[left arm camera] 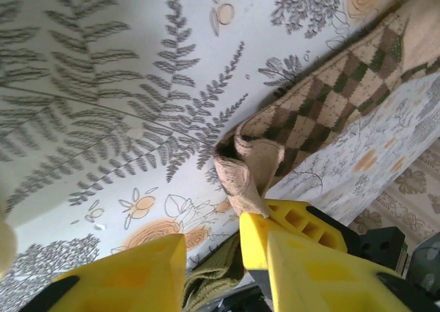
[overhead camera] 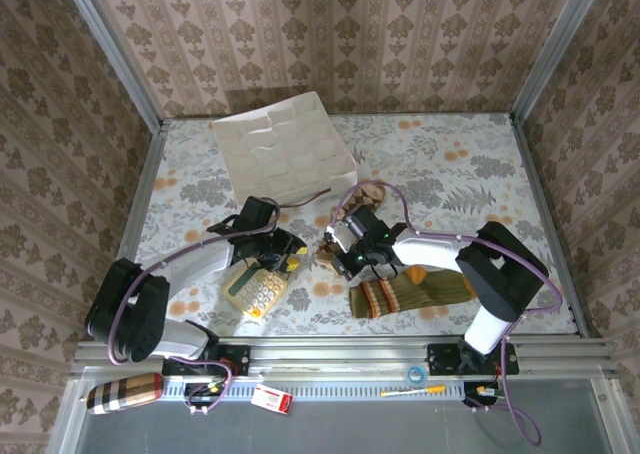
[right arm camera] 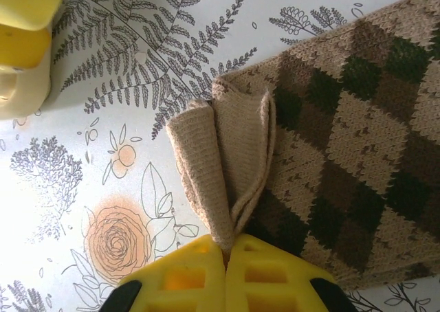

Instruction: Roll the socks

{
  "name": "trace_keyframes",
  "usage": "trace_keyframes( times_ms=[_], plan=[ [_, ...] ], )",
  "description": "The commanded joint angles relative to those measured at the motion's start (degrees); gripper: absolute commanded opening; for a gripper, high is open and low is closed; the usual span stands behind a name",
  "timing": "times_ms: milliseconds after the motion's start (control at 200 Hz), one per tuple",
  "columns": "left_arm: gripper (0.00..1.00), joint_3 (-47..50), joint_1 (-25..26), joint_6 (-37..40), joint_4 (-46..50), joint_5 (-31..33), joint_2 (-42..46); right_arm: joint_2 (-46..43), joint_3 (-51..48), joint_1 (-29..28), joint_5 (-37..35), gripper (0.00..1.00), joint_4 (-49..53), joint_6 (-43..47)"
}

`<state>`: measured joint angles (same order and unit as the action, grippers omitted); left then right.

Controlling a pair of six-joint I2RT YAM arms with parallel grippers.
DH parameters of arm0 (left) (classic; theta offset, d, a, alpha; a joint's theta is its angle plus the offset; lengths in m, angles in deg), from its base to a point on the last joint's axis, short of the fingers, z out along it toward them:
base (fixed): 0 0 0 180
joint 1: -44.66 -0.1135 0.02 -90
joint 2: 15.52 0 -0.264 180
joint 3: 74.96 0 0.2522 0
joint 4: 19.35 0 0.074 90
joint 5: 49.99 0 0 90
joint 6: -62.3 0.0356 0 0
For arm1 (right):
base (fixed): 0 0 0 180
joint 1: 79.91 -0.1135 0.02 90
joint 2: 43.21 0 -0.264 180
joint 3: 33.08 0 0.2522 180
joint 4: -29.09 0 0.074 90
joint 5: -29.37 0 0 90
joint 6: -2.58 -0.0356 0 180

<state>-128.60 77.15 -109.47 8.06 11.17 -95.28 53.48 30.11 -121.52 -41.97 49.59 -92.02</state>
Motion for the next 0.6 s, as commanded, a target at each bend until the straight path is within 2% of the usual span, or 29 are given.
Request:
trace_keyframes(
  times_ms=[0,170,405,595],
  plan=[
    [0.40,0.17,1.34,-5.31,-4.78,-0.47,-1.80,-0.24,1.46,-0.13,2.87,0.00,2.12,-0.23],
    [0.37,-0.02,3.56,-10.35,-8.90,0.44,-3.53,0.69,2.85,0.88,2.26,0.00,2.79,-1.08],
    [0.30,0.33,4.34,-10.68,-7.21,2.03,-3.10,1.66,5.46,2.97,3.40,0.00,3.60,-1.89],
    [0.27,0.59,4.93,-10.62,-10.35,3.01,-4.77,4.96,8.02,4.50,4.12,0.00,5.96,-1.79]
  ],
)
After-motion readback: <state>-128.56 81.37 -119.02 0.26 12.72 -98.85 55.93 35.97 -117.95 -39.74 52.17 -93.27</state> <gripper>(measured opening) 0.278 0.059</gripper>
